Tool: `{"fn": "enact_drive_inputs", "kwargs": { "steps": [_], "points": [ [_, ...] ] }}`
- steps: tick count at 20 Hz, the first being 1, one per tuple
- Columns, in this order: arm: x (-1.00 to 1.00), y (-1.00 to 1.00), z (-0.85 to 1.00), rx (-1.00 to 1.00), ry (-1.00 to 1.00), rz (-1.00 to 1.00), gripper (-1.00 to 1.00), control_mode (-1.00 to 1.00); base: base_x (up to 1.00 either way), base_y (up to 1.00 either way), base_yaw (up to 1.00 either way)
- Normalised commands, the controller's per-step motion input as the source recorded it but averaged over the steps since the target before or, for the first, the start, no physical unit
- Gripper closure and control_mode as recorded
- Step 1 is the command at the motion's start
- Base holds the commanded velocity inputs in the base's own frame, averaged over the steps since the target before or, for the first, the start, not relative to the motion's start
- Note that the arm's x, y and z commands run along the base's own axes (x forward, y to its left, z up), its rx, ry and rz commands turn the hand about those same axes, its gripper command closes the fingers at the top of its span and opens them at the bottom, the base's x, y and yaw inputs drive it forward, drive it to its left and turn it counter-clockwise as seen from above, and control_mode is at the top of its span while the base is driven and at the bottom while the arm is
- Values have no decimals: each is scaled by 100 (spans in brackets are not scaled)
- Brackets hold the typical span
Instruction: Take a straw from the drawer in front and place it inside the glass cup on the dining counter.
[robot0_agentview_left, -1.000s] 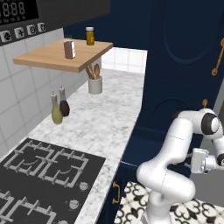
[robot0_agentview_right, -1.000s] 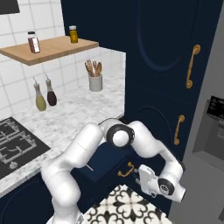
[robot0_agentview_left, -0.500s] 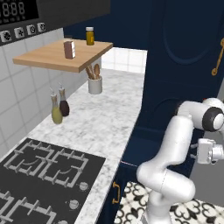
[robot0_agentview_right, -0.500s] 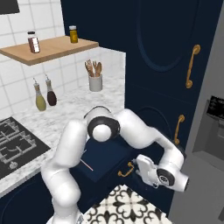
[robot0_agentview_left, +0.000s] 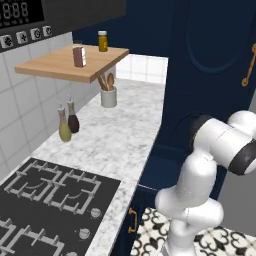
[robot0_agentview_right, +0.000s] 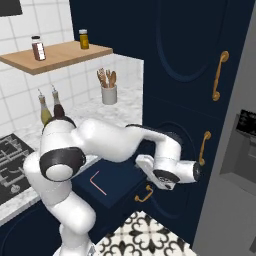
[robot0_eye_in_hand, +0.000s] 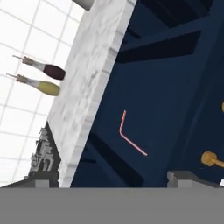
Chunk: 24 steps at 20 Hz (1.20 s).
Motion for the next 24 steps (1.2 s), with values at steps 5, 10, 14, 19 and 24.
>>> {"fn": "enact_drive_inputs", "kwargs": {
  "steps": [5, 10, 14, 19, 24],
  "points": [
    [33, 66, 27, -20, 26, 0, -100, -100, 0, 0, 0],
    [49, 44, 0, -12, 34, 0, -100, -100, 0, 0, 0],
    [38, 20, -6, -13, 31, 0, -100, -100, 0, 0, 0],
    [30, 1, -21, -10, 28, 0, -100, -100, 0, 0, 0],
    [10, 0, -31, -8, 22, 0, -100, -100, 0, 0, 0]
  ]
}}
